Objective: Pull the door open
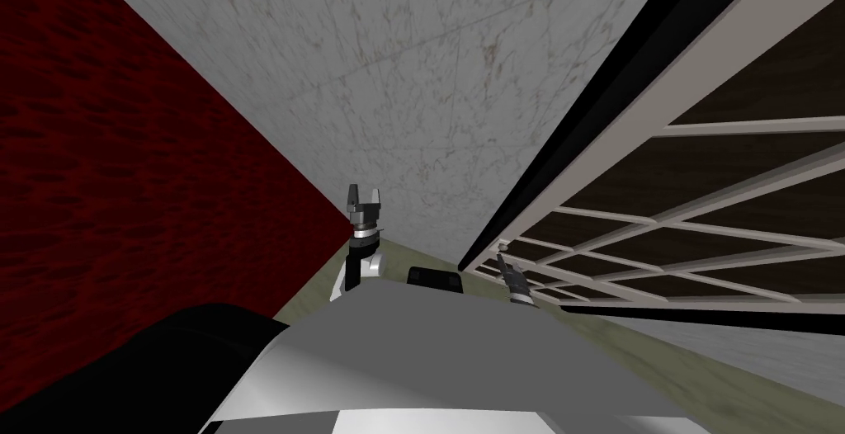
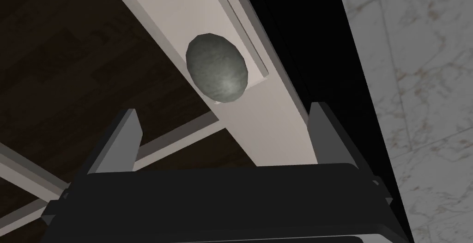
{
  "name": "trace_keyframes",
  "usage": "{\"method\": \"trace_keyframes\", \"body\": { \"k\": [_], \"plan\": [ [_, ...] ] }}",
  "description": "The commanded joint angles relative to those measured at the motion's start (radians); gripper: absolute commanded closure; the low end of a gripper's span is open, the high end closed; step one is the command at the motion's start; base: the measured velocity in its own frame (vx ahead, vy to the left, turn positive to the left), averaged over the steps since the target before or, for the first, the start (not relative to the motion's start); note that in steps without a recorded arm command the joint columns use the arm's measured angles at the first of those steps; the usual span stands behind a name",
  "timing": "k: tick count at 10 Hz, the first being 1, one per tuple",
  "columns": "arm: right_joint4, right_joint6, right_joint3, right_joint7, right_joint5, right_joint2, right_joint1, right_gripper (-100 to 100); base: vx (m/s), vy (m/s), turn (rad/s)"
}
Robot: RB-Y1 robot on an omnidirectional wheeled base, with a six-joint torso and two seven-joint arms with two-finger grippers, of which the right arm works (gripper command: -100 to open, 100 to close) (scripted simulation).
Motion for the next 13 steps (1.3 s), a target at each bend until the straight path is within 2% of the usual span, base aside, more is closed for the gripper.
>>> {"method": "trace_keyframes", "body": {
  "k": [1,3,4,10,12,13],
  "plan": [
    [-0.005,-0.009,-0.005,0.034,0.008,0.002,0.01,-100,-0.009,0.031,-0.017],
    [-0.01,-0.031,-0.024,0.097,0.031,0.0,0.033,-100,-0.01,0.031,-0.05],
    [-0.01,-0.031,-0.024,0.115,0.031,0.0,0.033,-100,-0.013,0.031,-0.032],
    [-0.021,-0.079,-0.065,0.271,0.083,-0.002,0.083,-100,-0.014,0.031,-0.044],
    [-0.023,-0.091,-0.074,0.301,0.095,-0.002,0.095,-100,-0.014,0.029,-0.037],
    [-0.021,-0.085,-0.071,0.292,0.092,-0.001,0.09,-100,-0.006,0.01,-0.007]
  ]
}}
